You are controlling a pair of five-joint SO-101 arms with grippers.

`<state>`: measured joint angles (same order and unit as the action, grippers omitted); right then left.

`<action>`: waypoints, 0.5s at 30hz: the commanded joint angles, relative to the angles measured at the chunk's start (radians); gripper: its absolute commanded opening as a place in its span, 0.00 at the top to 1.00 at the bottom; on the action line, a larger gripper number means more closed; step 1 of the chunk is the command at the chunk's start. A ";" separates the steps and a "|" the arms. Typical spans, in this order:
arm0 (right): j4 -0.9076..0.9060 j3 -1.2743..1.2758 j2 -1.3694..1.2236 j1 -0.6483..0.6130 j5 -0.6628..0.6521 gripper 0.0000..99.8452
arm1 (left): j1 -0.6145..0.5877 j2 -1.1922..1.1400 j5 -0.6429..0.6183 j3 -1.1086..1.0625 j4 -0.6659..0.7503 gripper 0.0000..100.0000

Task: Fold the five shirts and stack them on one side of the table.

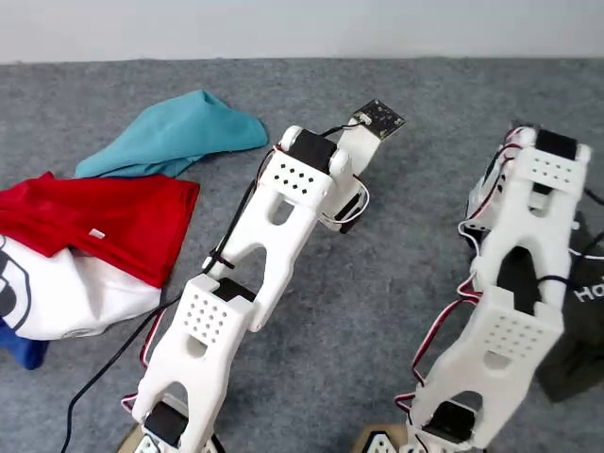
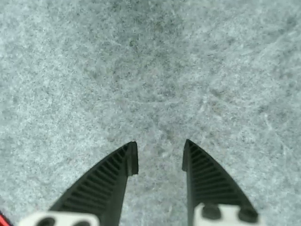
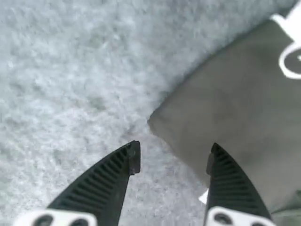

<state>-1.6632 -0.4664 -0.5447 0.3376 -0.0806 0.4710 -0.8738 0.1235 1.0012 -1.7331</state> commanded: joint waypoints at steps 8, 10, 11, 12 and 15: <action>0.127 -0.011 -0.156 -0.007 0.003 0.77 | -0.008 0.023 -0.002 0.025 -0.025 0.84; 0.151 -0.011 -0.186 -0.005 0.003 0.81 | -0.008 0.026 -0.002 0.025 -0.025 0.84; 0.160 -0.011 -0.199 -0.005 0.002 0.83 | -0.008 0.026 -0.002 0.025 -0.025 0.84; 0.166 -0.011 -0.209 -0.005 0.002 0.85 | -0.008 0.026 -0.002 0.025 -0.025 0.84; 0.170 -0.011 -0.228 -0.005 0.002 0.91 | -0.008 0.026 -0.002 0.025 -0.025 0.84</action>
<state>-1.5098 -0.4864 -0.7549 0.3391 -0.0806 0.4695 -0.8738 0.1235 1.0012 -1.7331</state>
